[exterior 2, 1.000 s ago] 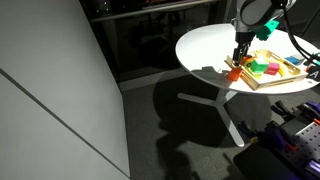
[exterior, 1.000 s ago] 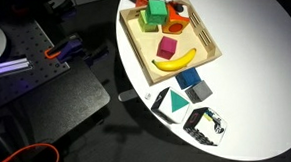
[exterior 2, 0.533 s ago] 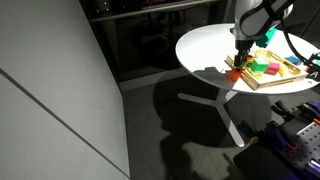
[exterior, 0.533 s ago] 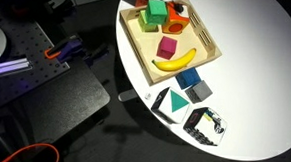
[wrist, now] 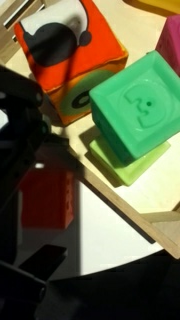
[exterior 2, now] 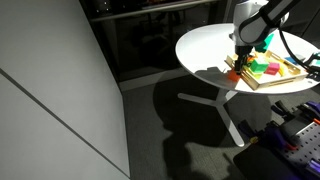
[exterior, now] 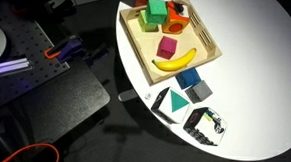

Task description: Put the orange block in the box

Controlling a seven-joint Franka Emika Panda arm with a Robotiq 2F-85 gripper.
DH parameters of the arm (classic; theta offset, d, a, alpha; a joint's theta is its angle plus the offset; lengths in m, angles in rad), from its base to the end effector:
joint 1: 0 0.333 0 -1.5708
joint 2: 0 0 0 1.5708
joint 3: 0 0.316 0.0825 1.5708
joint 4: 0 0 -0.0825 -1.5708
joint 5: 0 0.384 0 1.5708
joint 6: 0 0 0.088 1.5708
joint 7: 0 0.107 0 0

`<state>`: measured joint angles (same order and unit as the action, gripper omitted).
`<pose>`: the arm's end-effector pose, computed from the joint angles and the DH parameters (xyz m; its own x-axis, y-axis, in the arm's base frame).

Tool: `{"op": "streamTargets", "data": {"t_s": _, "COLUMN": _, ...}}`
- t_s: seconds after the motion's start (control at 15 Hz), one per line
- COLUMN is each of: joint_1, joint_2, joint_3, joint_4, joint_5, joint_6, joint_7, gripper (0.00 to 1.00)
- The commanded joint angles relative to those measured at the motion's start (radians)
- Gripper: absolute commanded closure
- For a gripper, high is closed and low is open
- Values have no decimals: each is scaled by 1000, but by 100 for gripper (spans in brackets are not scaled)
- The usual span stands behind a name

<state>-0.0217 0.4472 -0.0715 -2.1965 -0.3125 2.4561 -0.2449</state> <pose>0.5311 -0.0510 0.1633 0.8918 0.3788 -0.2472 0.4161 -0.9013 0.1201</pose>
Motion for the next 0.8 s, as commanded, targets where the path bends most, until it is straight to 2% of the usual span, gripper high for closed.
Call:
{"op": "streamTargets", "data": {"t_s": 0.0, "joint_1": -10, "joint_2": 31, "joint_3": 1, "joint_4": 34, "joint_5": -20, "joint_6": 6, "joint_7": -13, "gripper": 0}}
{"op": "streamTargets", "data": {"t_s": 0.27, "joint_1": -8, "joint_2": 62, "joint_3": 1, "joint_4": 69, "joint_5": -18, "joint_6": -3, "joint_7": -11, "gripper": 0}}
{"op": "streamTargets", "data": {"t_s": 0.33, "joint_1": -7, "joint_2": 69, "joint_3": 1, "joint_4": 77, "joint_5": -19, "joint_6": -5, "joint_7": -10, "gripper": 25}}
{"op": "streamTargets", "data": {"t_s": 0.47, "joint_1": -6, "joint_2": 83, "joint_3": 0, "joint_4": 93, "joint_5": -18, "joint_6": -10, "joint_7": -8, "gripper": 34}}
{"op": "streamTargets", "data": {"t_s": 0.73, "joint_1": -6, "joint_2": 86, "joint_3": -1, "joint_4": 112, "joint_5": -14, "joint_6": -24, "joint_7": -6, "gripper": 67}}
